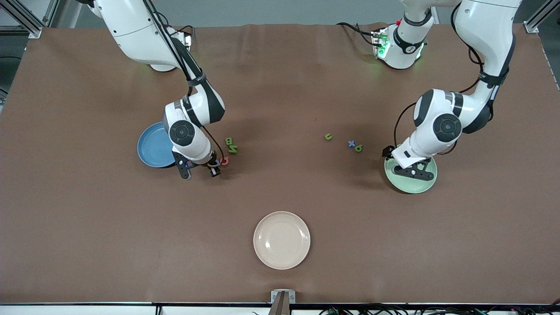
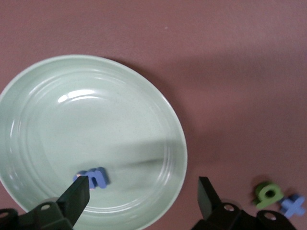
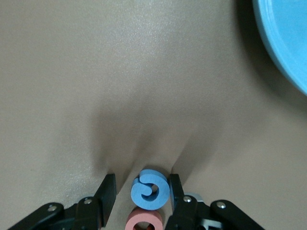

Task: Sort uppercase to blue plate, lowercase to green plate
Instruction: 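Grasp the b with the left gripper while the right gripper places the c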

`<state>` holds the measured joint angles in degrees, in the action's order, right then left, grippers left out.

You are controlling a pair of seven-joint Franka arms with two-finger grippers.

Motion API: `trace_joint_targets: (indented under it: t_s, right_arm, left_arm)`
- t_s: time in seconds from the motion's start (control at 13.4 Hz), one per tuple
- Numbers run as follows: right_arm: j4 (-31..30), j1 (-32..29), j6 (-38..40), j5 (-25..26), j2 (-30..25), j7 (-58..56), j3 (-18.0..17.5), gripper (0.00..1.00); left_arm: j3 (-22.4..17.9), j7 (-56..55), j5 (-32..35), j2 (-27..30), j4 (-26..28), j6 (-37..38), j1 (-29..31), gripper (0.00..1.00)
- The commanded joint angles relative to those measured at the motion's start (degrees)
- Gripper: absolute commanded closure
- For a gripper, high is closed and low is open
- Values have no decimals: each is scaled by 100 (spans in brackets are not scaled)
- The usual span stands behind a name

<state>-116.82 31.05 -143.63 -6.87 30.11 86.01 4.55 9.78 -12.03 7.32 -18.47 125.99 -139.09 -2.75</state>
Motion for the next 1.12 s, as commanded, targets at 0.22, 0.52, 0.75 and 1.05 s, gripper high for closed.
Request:
trace_joint_targets:
  t_s: [0.22, 0.52, 0.75, 1.05]
  right_arm:
    - [-104, 33, 11, -87, -22, -23, 10, 69]
    - [-60, 24, 177, -78, -49, -84, 10, 100]
    - [63, -124, 887, -78, -206, -706, 19, 100]
    - [72, -441, 1855, -61, -672, -1428, 63, 100]
  left_arm:
    - [532, -3922, 165, 2, -110, 14, -15, 1]
    - [857, -6709, 165, -95, -110, 14, -24, 1]
    - [973, -7846, 165, -235, -93, -30, -59, 1]
    - [973, -8595, 191, -367, 21, -30, -366, 1]
